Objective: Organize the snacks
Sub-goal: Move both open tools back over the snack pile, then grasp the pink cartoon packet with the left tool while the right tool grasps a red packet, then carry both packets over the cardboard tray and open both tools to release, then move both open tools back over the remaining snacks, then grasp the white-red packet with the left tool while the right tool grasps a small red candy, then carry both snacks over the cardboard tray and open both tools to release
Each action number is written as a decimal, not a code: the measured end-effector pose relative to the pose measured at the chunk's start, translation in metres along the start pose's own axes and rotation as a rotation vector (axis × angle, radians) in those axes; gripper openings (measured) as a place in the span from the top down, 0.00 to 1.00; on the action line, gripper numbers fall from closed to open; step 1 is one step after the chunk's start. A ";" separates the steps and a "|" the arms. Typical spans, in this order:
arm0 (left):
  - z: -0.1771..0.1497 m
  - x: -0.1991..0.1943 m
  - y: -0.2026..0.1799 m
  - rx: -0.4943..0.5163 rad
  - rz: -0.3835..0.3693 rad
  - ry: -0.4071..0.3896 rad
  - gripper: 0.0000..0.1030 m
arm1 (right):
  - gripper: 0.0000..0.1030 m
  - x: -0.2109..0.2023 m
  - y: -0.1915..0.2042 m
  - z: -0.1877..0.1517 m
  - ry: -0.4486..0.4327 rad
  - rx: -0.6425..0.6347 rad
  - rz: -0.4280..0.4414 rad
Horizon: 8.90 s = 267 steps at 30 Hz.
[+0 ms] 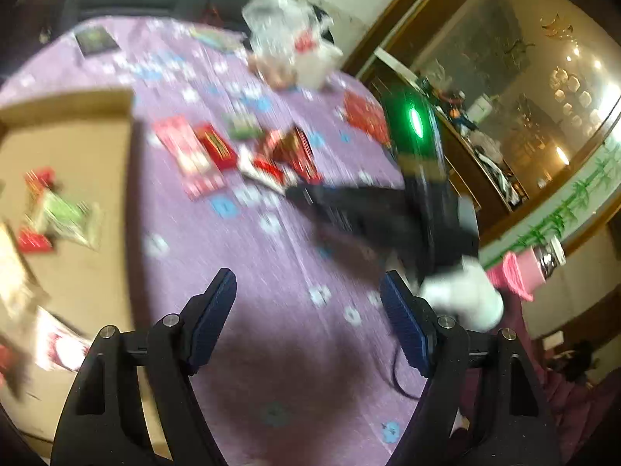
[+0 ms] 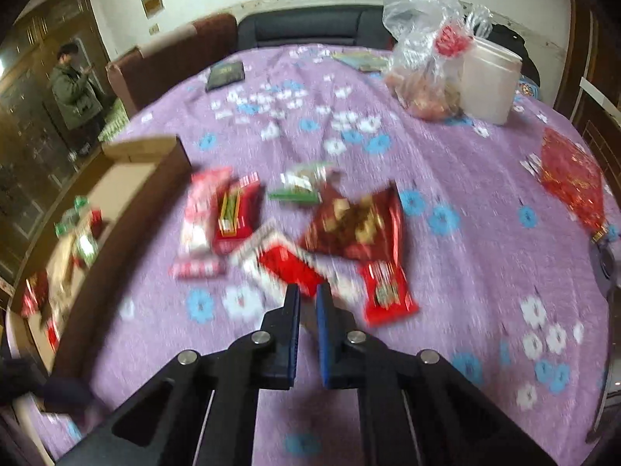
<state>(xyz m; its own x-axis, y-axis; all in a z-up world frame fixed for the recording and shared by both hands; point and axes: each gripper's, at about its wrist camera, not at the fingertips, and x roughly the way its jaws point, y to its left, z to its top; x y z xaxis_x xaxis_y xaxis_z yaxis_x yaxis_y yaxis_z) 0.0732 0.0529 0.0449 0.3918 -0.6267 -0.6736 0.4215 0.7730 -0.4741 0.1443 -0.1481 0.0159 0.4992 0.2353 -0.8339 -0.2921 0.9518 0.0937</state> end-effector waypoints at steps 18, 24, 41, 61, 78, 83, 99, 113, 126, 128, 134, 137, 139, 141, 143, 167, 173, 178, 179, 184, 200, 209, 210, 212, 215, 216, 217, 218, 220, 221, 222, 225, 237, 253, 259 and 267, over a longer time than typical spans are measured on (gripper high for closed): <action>0.062 0.027 0.038 -0.091 0.186 -0.035 0.25 | 0.83 0.021 0.015 0.019 -0.036 -0.052 -0.023; 0.081 0.069 0.039 -0.004 0.336 0.009 0.25 | 0.88 -0.003 -0.007 -0.009 -0.057 0.061 0.010; 0.092 0.117 0.049 0.055 0.398 0.100 0.78 | 0.59 -0.020 -0.056 -0.011 -0.173 0.233 0.160; 0.002 -0.063 0.057 -0.177 0.071 -0.223 0.78 | 0.53 -0.046 -0.086 -0.014 -0.272 0.340 0.046; -0.018 -0.074 0.091 -0.237 0.040 -0.231 0.78 | 0.53 -0.011 0.007 0.046 -0.134 0.048 0.091; -0.021 -0.080 0.101 -0.258 0.056 -0.233 0.78 | 0.53 0.031 0.028 0.067 -0.052 -0.012 0.021; 0.000 -0.105 0.142 -0.314 0.129 -0.249 0.78 | 0.77 -0.010 0.061 0.072 -0.132 0.000 0.093; 0.056 -0.063 0.224 -0.450 0.208 -0.142 0.77 | 0.74 0.029 0.173 0.081 -0.102 -0.175 0.217; 0.008 -0.116 0.146 -0.409 0.042 -0.270 0.46 | 0.50 -0.045 0.033 0.041 -0.259 0.130 0.077; -0.001 -0.116 0.129 -0.386 0.019 -0.277 0.43 | 0.50 -0.047 -0.002 0.030 -0.241 0.233 0.065; -0.013 -0.091 0.097 -0.358 -0.009 -0.207 0.43 | 0.50 -0.033 -0.031 0.019 -0.196 0.296 0.124; -0.017 -0.084 0.088 -0.349 -0.005 -0.179 0.43 | 0.50 -0.008 -0.025 0.028 -0.149 0.243 0.139; -0.020 -0.085 0.082 -0.334 0.009 -0.179 0.43 | 0.50 0.009 -0.022 0.035 -0.131 0.213 0.080; -0.023 -0.088 0.078 -0.322 0.024 -0.180 0.43 | 0.49 0.022 -0.023 0.035 -0.092 0.226 0.087; -0.025 -0.089 0.076 -0.310 0.036 -0.176 0.43 | 0.48 0.024 -0.021 0.029 -0.057 0.265 0.245; -0.023 -0.005 0.033 -0.204 0.008 0.021 0.43 | 0.45 -0.009 -0.050 -0.014 -0.163 0.248 0.032; -0.025 0.007 0.014 -0.102 0.155 0.032 0.43 | 0.43 -0.007 -0.051 -0.013 -0.157 0.263 0.044; -0.031 0.010 -0.004 0.033 0.352 0.002 0.43 | 0.41 -0.006 -0.048 -0.011 -0.154 0.255 0.035; -0.031 0.012 -0.005 0.048 0.378 0.000 0.43 | 0.41 -0.006 -0.048 -0.011 -0.154 0.255 0.036; -0.036 0.017 -0.010 0.111 0.489 0.010 0.43 | 0.39 -0.006 -0.048 -0.011 -0.153 0.252 0.035; -0.041 0.025 -0.014 0.105 0.466 0.046 0.43 | 0.37 -0.006 -0.047 -0.011 -0.152 0.250 0.035; -0.021 0.017 0.001 -0.018 0.269 0.022 0.43 | 0.42 -0.001 -0.032 -0.007 -0.118 0.182 -0.069; -0.014 0.017 0.003 -0.019 0.270 0.016 0.43 | 0.53 -0.001 -0.031 -0.007 -0.113 0.177 -0.106; -0.001 0.020 0.004 -0.009 0.285 0.011 0.43 | 0.65 -0.002 -0.032 -0.008 -0.112 0.181 -0.145; 0.016 0.032 0.001 0.047 0.311 0.026 0.43 | 0.72 -0.004 -0.042 -0.009 -0.117 0.209 -0.119; 0.021 0.038 0.000 0.066 0.319 0.034 0.43 | 0.72 -0.004 -0.044 -0.009 -0.117 0.214 -0.110; 0.025 0.045 0.000 0.082 0.327 0.042 0.43 | 0.73 -0.005 -0.045 -0.010 -0.117 0.216 -0.105; 0.029 0.052 0.002 0.094 0.332 0.049 0.43 | 0.73 -0.005 -0.046 -0.010 -0.117 0.218 -0.101; 0.036 0.065 0.009 0.106 0.357 0.064 0.43 | 0.73 -0.006 -0.049 -0.010 -0.115 0.229 -0.083; 0.039 0.070 0.012 0.110 0.372 0.070 0.43 | 0.73 -0.007 -0.052 -0.011 -0.114 0.238 -0.070; 0.041 0.075 0.016 0.115 0.380 0.077 0.43 | 0.73 -0.008 -0.055 -0.011 -0.113 0.249 -0.055; 0.047 0.090 0.024 0.131 0.403 0.098 0.43 | 0.74 -0.009 -0.063 -0.010 -0.111 0.285 -0.009; 0.055 0.119 0.026 0.199 0.465 0.158 0.60 | 0.73 -0.010 -0.067 -0.011 -0.109 0.303 0.020; 0.051 0.089 0.008 0.158 0.362 0.078 0.70 | 0.74 -0.025 -0.058 -0.011 -0.178 0.279 0.047; 0.044 0.064 -0.001 0.117 0.290 0.030 0.70 | 0.74 -0.044 -0.050 -0.009 -0.262 0.263 0.078; 0.032 0.023 0.003 0.034 0.229 -0.052 0.70 | 0.74 -0.055 -0.035 -0.009 -0.307 0.225 0.103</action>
<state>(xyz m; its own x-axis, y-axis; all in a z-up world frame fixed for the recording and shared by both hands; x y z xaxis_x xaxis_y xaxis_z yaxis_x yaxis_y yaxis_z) 0.1098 0.0380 0.0464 0.5219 -0.4401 -0.7307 0.3439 0.8925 -0.2918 0.1196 -0.1960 0.0535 0.7076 0.3471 -0.6155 -0.1845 0.9316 0.3132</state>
